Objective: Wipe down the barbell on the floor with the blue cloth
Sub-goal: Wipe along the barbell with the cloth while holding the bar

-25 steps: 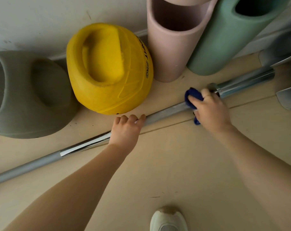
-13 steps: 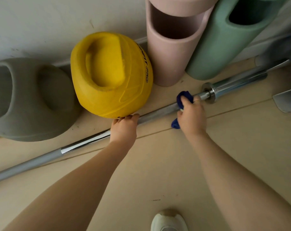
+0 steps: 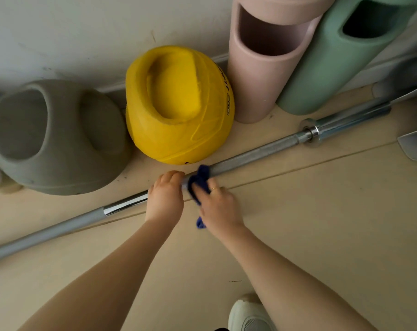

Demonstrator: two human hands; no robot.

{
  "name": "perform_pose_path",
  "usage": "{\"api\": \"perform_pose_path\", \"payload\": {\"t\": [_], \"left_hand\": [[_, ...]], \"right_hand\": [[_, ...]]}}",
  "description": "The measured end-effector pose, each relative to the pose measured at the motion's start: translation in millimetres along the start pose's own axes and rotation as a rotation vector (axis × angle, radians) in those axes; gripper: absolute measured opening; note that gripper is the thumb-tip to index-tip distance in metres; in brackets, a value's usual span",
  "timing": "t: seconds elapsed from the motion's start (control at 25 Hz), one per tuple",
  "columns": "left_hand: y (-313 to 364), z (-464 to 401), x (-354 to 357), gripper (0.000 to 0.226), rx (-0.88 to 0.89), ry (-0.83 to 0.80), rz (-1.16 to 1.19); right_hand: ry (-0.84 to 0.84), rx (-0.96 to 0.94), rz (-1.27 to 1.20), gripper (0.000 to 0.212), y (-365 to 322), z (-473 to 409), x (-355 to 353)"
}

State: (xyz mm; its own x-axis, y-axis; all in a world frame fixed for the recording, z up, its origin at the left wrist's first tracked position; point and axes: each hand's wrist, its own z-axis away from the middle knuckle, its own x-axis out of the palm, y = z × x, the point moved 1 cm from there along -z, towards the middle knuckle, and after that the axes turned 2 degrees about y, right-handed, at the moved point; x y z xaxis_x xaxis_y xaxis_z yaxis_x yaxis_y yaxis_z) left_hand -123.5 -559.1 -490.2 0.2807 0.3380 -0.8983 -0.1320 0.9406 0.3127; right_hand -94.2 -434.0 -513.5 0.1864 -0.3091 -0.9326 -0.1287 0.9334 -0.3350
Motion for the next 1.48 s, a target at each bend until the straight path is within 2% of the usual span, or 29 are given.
{"api": "perform_pose_path", "payload": {"t": [0.04, 0.12, 0.32, 0.4, 0.48, 0.56, 0.6, 0.68, 0.76, 0.8, 0.92, 1.0, 1.12, 1.16, 1.28, 1.32, 1.36, 1.48], "left_hand": [[-6, -2, -2, 0.046, -0.037, 0.013, 0.011], [-17, -2, -3, 0.050, -0.056, -0.005, 0.011], [-28, -5, -5, 0.051, -0.001, -0.038, 0.078], [-30, -4, -8, 0.049, -0.020, -0.054, 0.129], [-36, -3, -11, 0.046, -0.033, -0.088, 0.142], [-42, -3, -12, 0.045, -0.069, -0.115, 0.181], [-44, -3, -14, 0.045, -0.091, -0.124, 0.201], [-43, -3, -18, 0.046, -0.102, -0.146, 0.209], [-40, -1, -21, 0.044, -0.088, -0.153, 0.215], [-39, 0, -24, 0.044, -0.085, -0.156, 0.217], [-42, 3, -27, 0.047, -0.075, -0.163, 0.173], [-45, 6, -27, 0.048, -0.075, -0.187, 0.159], [-45, 8, -24, 0.039, -0.025, -0.178, 0.142], [-43, 7, -22, 0.036, -0.007, -0.165, 0.116], [-33, 3, -17, 0.038, 0.054, -0.173, -0.060], [-29, 4, -16, 0.039, 0.085, -0.166, -0.114], [-26, 7, -13, 0.041, 0.114, -0.150, -0.137], [-23, 10, -6, 0.039, 0.128, -0.152, -0.066]], "right_hand": [[-0.051, -0.068, 0.027, 0.059, -2, 5, 3], [-0.055, -0.035, 0.031, 0.059, 14, 4, 0], [0.089, 0.369, -0.052, 0.056, 28, -9, -12], [0.033, 0.308, -0.005, 0.057, -2, -9, 1], [0.007, 0.104, 0.069, 0.059, -34, -5, 11], [0.053, -0.059, 0.177, 0.055, -31, -9, 10], [0.073, -0.056, 0.198, 0.052, -19, -12, 6], [0.122, 0.094, 0.208, 0.048, -3, -15, -1], [0.095, 0.161, 0.262, 0.044, -21, -15, -2], [0.067, 0.108, 0.277, 0.044, -40, -14, -1], [-0.172, -0.087, 0.147, 0.045, -70, -17, -4], [-0.185, 0.002, 0.148, 0.039, -45, -25, -20], [-0.100, 0.352, 0.124, 0.029, -1, -23, -40], [-0.089, 0.327, 0.146, 0.030, -3, -19, -39], [-0.112, -0.065, 0.247, 0.034, -32, 1, -24], [-0.095, -0.115, 0.259, 0.036, -32, 3, -23], [-0.100, -0.087, 0.259, 0.036, -21, 0, -25], [-0.113, 0.266, 0.237, 0.029, 22, -14, -38]]}}
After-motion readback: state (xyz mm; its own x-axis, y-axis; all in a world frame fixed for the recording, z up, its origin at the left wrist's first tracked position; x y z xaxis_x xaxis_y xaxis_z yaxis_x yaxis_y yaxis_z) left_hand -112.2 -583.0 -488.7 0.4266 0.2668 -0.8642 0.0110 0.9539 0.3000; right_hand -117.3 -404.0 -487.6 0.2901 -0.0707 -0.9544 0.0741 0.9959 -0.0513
